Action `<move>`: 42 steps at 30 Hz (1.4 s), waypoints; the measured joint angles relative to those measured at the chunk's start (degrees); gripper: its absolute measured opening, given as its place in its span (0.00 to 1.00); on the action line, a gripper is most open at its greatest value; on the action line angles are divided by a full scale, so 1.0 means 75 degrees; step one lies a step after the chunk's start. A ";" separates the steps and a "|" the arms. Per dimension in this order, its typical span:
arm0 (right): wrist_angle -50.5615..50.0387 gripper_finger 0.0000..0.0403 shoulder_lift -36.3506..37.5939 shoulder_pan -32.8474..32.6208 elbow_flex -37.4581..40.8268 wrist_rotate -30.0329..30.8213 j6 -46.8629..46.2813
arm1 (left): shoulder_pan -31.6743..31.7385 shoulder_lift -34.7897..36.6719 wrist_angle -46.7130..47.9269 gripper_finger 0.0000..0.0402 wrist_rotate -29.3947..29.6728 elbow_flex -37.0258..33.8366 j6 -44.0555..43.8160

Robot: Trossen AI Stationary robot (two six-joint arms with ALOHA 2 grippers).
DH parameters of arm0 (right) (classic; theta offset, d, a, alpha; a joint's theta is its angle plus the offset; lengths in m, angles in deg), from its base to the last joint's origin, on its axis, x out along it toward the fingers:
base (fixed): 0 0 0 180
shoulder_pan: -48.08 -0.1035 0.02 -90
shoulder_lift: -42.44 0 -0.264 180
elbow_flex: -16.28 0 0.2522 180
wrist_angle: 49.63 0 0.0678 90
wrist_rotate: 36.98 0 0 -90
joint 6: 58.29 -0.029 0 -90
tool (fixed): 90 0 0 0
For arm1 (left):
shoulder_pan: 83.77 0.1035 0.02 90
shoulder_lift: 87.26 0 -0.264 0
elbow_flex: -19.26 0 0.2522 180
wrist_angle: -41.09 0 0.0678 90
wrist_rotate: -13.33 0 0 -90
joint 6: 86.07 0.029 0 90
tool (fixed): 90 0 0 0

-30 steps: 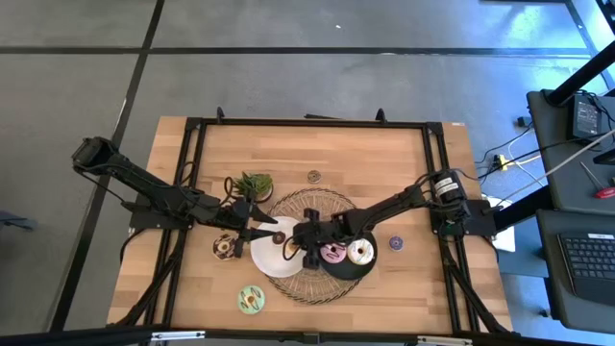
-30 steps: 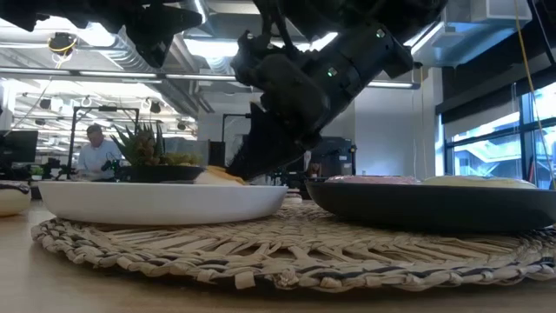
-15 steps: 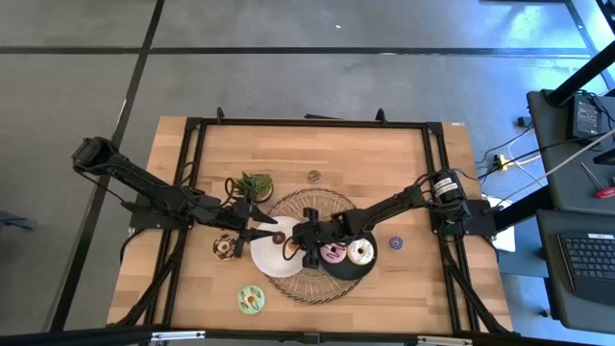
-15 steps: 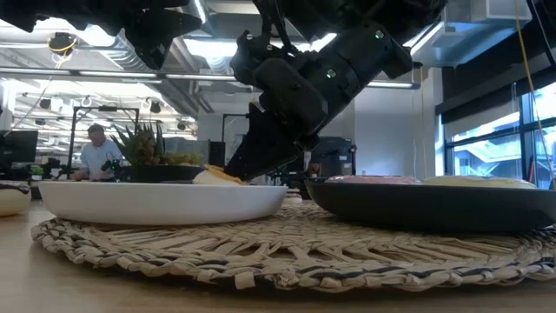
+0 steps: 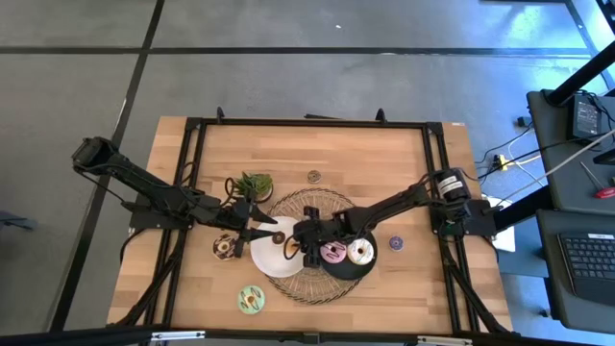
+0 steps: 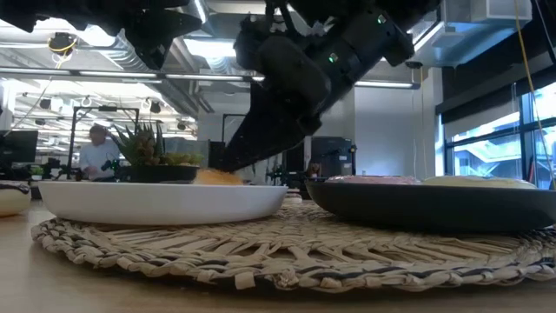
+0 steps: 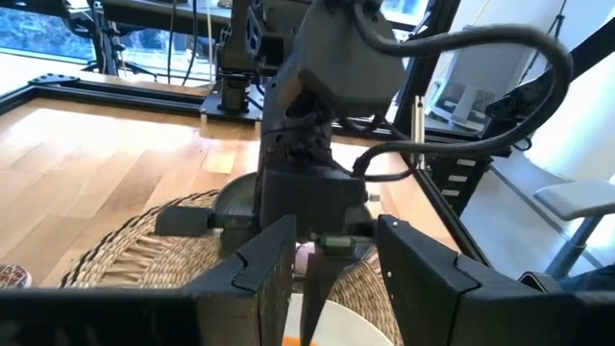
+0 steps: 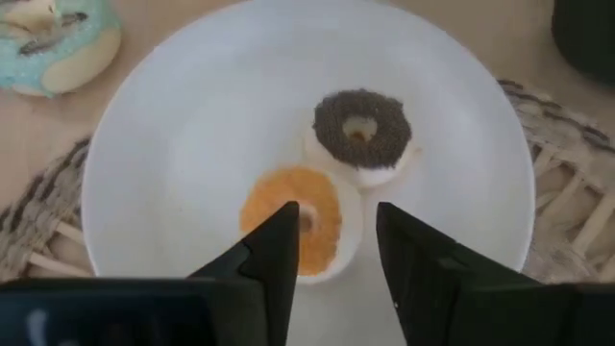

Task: Pick & Place donuts
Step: Put the small yellow donut on the white plate, then put the small brown donut on the white plate

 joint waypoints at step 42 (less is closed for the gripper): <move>-0.4186 0.36 0.6252 -0.0284 0.3959 0.2870 -0.2936 | -0.0003 -0.0006 0.0148 0.36 0.0222 0.0003 0.0539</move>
